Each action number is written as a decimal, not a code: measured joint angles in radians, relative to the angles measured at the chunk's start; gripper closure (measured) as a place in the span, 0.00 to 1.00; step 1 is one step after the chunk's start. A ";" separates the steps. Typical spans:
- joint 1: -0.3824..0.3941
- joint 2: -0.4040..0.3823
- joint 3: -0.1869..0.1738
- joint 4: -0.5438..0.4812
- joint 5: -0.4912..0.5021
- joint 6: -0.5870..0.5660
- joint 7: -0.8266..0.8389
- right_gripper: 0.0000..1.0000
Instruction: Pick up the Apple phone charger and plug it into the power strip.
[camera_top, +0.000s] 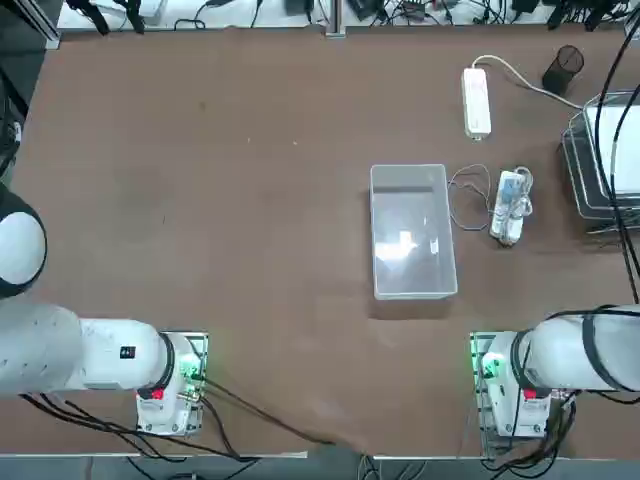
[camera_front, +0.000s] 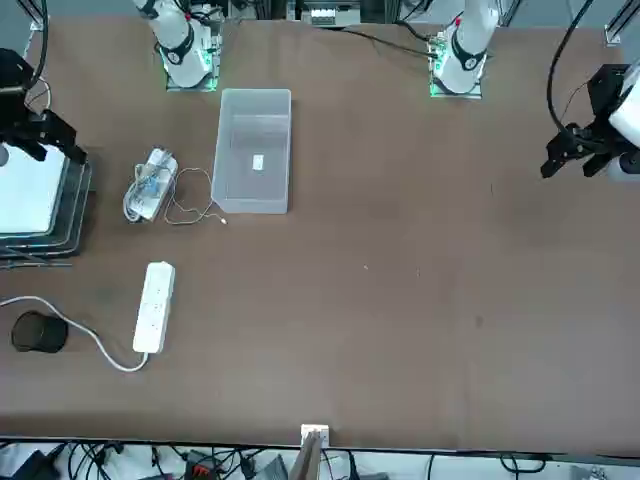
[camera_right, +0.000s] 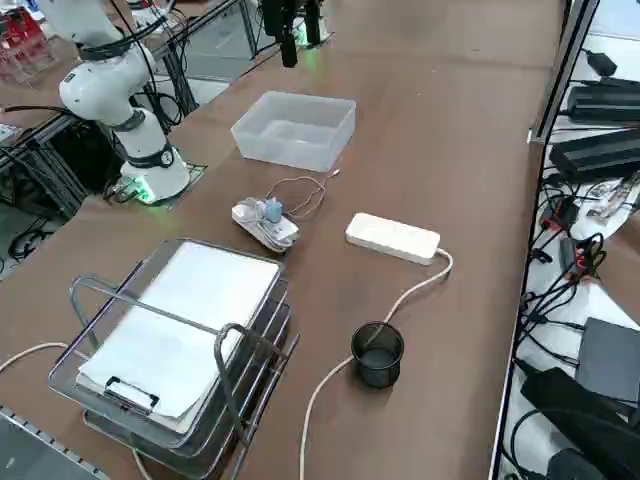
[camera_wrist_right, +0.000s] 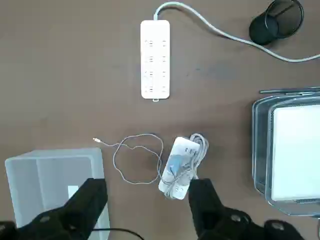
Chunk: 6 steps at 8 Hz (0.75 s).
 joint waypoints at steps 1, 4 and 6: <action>0.000 0.000 0.000 0.000 0.000 0.000 0.000 0.00; 0.000 0.004 0.000 0.002 0.000 0.009 0.000 0.00; 0.019 0.026 0.001 -0.040 0.000 0.069 0.005 0.00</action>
